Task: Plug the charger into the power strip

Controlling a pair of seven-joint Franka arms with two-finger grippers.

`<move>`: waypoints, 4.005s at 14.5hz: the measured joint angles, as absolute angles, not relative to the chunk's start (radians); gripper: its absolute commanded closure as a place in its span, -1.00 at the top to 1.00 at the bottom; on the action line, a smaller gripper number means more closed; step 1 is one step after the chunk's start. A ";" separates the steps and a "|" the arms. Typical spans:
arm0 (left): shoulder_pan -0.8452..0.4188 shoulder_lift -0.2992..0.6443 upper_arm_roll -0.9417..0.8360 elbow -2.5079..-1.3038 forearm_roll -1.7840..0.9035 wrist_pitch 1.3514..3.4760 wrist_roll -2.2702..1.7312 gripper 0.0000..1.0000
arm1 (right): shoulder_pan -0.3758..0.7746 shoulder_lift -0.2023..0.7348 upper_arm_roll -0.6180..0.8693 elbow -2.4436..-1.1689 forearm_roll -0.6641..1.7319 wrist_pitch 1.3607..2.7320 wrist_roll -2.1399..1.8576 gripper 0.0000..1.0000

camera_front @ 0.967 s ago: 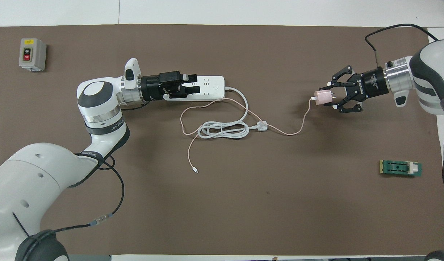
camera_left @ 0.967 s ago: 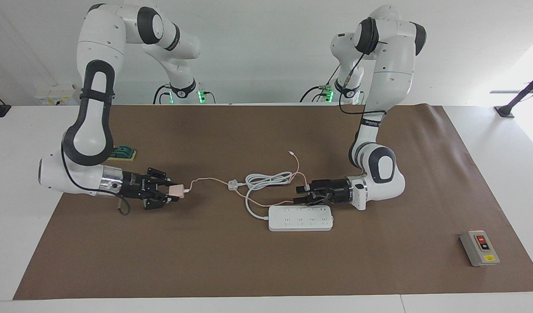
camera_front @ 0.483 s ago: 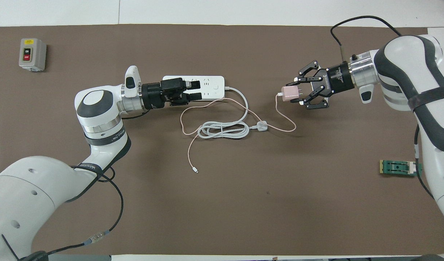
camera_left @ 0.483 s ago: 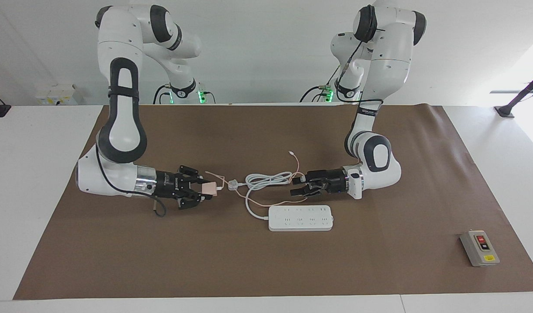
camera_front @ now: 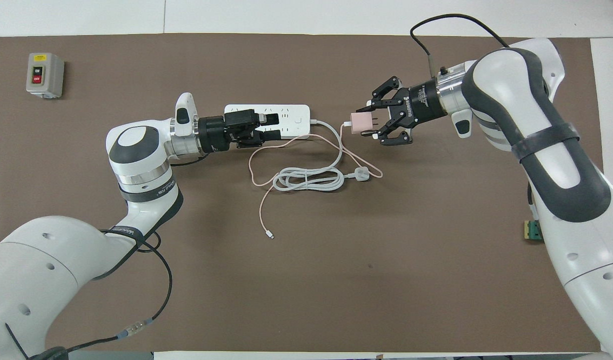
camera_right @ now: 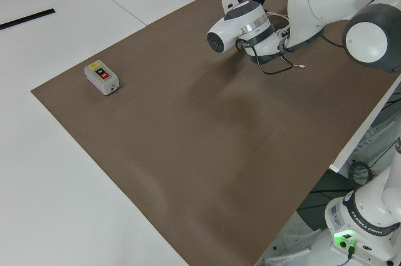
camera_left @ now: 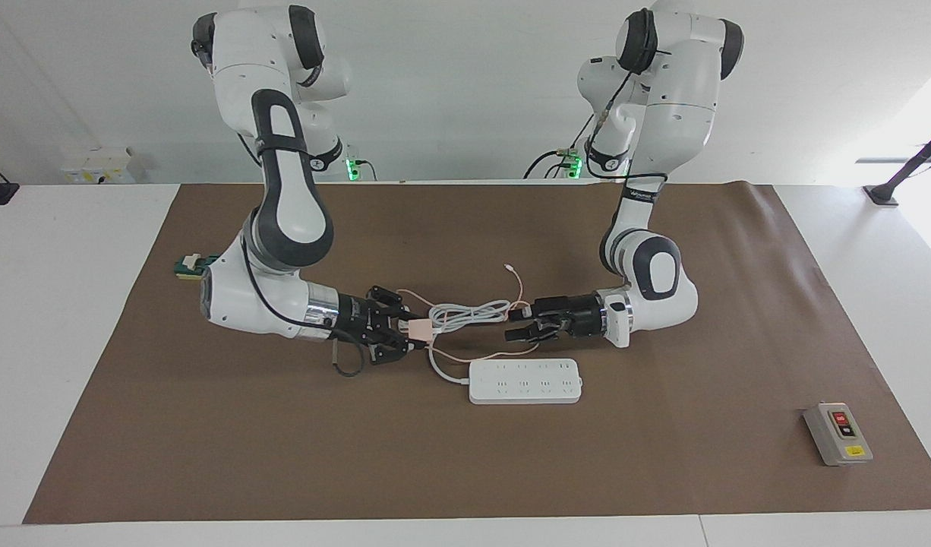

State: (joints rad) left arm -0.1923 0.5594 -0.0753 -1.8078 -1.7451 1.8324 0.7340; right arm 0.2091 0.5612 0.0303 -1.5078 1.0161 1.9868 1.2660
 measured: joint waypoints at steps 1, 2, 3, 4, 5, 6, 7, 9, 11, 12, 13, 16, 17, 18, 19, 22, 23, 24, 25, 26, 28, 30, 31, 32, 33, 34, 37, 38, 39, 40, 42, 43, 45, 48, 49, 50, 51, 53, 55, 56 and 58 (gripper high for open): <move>-0.192 0.559 -0.075 -1.808 -1.745 1.832 0.736 1.00 | 0.237 0.562 0.030 -1.508 1.018 2.023 1.283 -1.00; -0.192 0.559 -0.075 -1.808 -1.745 1.832 0.741 1.00 | 0.266 0.564 0.031 -1.508 1.018 2.057 1.295 -1.00; -0.192 0.559 -0.075 -1.808 -1.745 1.832 0.746 1.00 | 0.292 0.565 0.031 -1.508 1.018 2.080 1.301 -1.00; -0.192 0.559 -0.075 -1.808 -1.745 1.832 0.748 1.00 | 0.316 0.566 0.030 -1.508 1.018 2.093 1.303 -1.00; -0.192 0.559 -0.075 -1.808 -1.745 1.833 0.749 1.00 | 0.337 0.567 0.030 -1.508 1.018 2.105 1.305 -1.00; -0.192 0.559 -0.075 -1.808 -1.746 1.833 0.750 1.00 | 0.355 0.568 0.030 -1.508 1.018 2.120 1.307 -1.00; -0.192 0.559 -0.075 -1.808 -1.746 1.833 0.750 1.00 | 0.370 0.568 0.030 -1.508 1.018 2.138 1.308 -1.00; -0.192 0.559 -0.075 -1.809 -1.746 1.834 0.750 1.00 | 0.391 0.569 0.030 -1.508 1.018 2.156 1.308 -1.00; -0.192 0.559 -0.075 -1.810 -1.746 1.834 0.750 1.00 | 0.394 0.570 0.030 -1.508 1.018 2.159 1.308 -1.00; -0.192 0.559 -0.075 -1.811 -1.746 1.834 0.751 1.00 | 0.393 0.570 0.028 -1.508 1.018 2.159 1.308 -1.00; -0.192 0.559 -0.075 -1.811 -1.746 1.834 0.754 1.00 | 0.391 0.570 0.027 -1.508 1.019 2.159 1.308 -1.00; -0.192 0.559 -0.075 -1.811 -1.746 1.833 0.784 1.00 | 0.384 0.571 0.023 -1.508 1.019 2.159 1.308 -1.00; -0.193 0.559 -0.076 -1.813 -1.746 1.833 0.790 1.00 | 0.384 0.571 0.022 -1.508 1.019 2.159 1.308 -1.00; -0.193 0.559 -0.077 -1.815 -1.746 1.831 0.793 1.00 | 0.384 0.571 0.022 -1.508 1.019 2.159 1.308 -1.00; -0.193 0.559 -0.078 -1.816 -1.746 1.827 0.795 1.00 | 0.385 0.571 0.022 -1.508 1.020 2.159 1.308 -1.00; -0.194 0.559 -0.078 -1.820 -1.746 1.808 0.797 1.00 | 0.385 0.571 0.022 -1.508 1.020 2.159 1.308 -1.00; -0.194 0.559 -0.078 -1.822 -1.746 1.808 0.798 1.00 | 0.385 0.571 0.022 -1.508 1.020 2.159 1.308 -1.00; -0.194 0.559 -0.077 -1.823 -1.746 1.808 0.798 1.00 | 0.385 0.571 0.022 -1.508 1.020 2.159 1.308 -1.00; -0.194 0.559 -0.076 -1.825 -1.746 1.805 0.799 1.00 | 0.385 0.571 0.022 -1.508 1.020 2.159 1.308 -1.00; -0.194 0.559 -0.075 -1.826 -1.746 1.798 0.799 1.00 | 0.385 0.571 0.022 -1.508 1.020 2.159 1.308 -1.00; -0.193 0.559 -0.075 -1.827 -1.746 1.788 0.799 1.00 | 0.385 0.571 0.022 -1.508 1.020 2.159 1.308 -1.00; -0.192 0.565 -0.073 -1.827 -1.746 1.761 0.799 1.00 | 0.385 0.571 0.022 -1.508 1.020 2.159 1.308 -1.00; -0.192 0.571 -0.073 -1.827 -1.747 1.743 0.801 1.00 | 0.385 0.571 0.022 -1.508 1.020 2.159 1.308 -1.00; -0.192 0.575 -0.072 -1.827 -1.748 1.731 0.803 1.00 | 0.385 0.571 0.022 -1.508 1.020 2.159 1.308 -1.00; -0.191 0.579 -0.071 -1.826 -1.749 1.727 0.806 1.00 | 0.385 0.571 0.022 -1.508 1.020 2.159 1.308 -1.00; -0.191 0.580 -0.070 -1.826 -1.750 1.725 0.806 1.00 | 0.385 0.571 0.022 -1.508 1.020 2.159 1.308 -1.00; -0.191 0.580 -0.070 -1.826 -1.753 1.720 0.806 1.00 | 0.385 0.571 0.022 -1.508 1.020 2.159 1.309 -1.00; -0.191 0.580 -0.070 -1.826 -1.759 1.718 0.806 1.00 | 0.385 0.571 0.022 -1.508 1.020 2.159 1.309 -1.00; -0.191 0.580 -0.070 -1.826 -1.769 1.717 0.806 1.00 | 0.385 0.571 0.022 -1.508 1.020 2.159 1.309 -1.00; -0.191 0.581 -0.070 -1.826 -1.775 1.717 0.806 1.00 | 0.385 0.571 0.022 -1.508 1.020 2.159 1.309 -1.00; -0.191 0.587 -0.070 -1.822 -1.781 1.711 0.806 1.00 | 0.385 0.571 0.022 -1.508 1.020 2.159 1.309 -1.00; -0.191 0.594 -0.069 -1.820 -1.784 1.699 0.807 1.00 | 0.385 0.571 0.022 -1.508 1.020 2.159 1.309 -1.00; -0.191 0.606 -0.069 -1.815 -1.790 1.680 0.816 1.00 | 0.385 0.571 0.022 -1.508 1.020 2.159 1.309 -1.00; -0.189 0.615 -0.067 -1.811 -1.791 1.673 0.831 1.00 | 0.385 0.571 0.022 -1.508 1.020 2.159 1.309 -1.00; -0.189 0.616 -0.066 -1.811 -1.791 1.673 0.831 1.00 | 0.385 0.571 0.022 -1.508 1.020 2.159 1.309 -1.00; -0.189 0.617 -0.066 -1.811 -1.791 1.673 0.832 1.00 | 0.385 0.571 0.022 -1.508 1.020 2.159 1.309 -1.00; -0.189 0.618 -0.066 -1.811 -1.791 1.673 0.832 0.94 | 0.385 0.571 0.022 -1.508 1.020 2.159 1.309 -1.00; -0.189 0.619 -0.066 -1.810 -1.792 1.672 0.835 0.38 | 0.385 0.571 0.022 -1.508 1.020 2.159 1.309 -1.00; -0.189 0.619 -0.066 -1.808 -1.792 1.672 0.835 -0.19 | 0.385 0.571 0.022 -1.508 1.020 2.159 1.310 -1.00; -0.189 0.619 -0.066 -1.806 -1.792 1.671 0.835 -0.59 | 0.385 0.571 0.022 -1.508 1.021 2.159 1.311 -1.00; -0.189 0.619 -0.066 -1.805 -1.792 1.666 0.835 -1.00 | 0.384 0.571 0.022 -1.508 1.039 2.159 1.311 -1.00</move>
State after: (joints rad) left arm -0.1891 0.6193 -0.0655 -1.8045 -1.7918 1.6662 0.8352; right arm 0.3845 0.5709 0.0215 -1.5078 1.0390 2.1589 1.3110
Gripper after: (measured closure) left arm 0.515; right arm 0.507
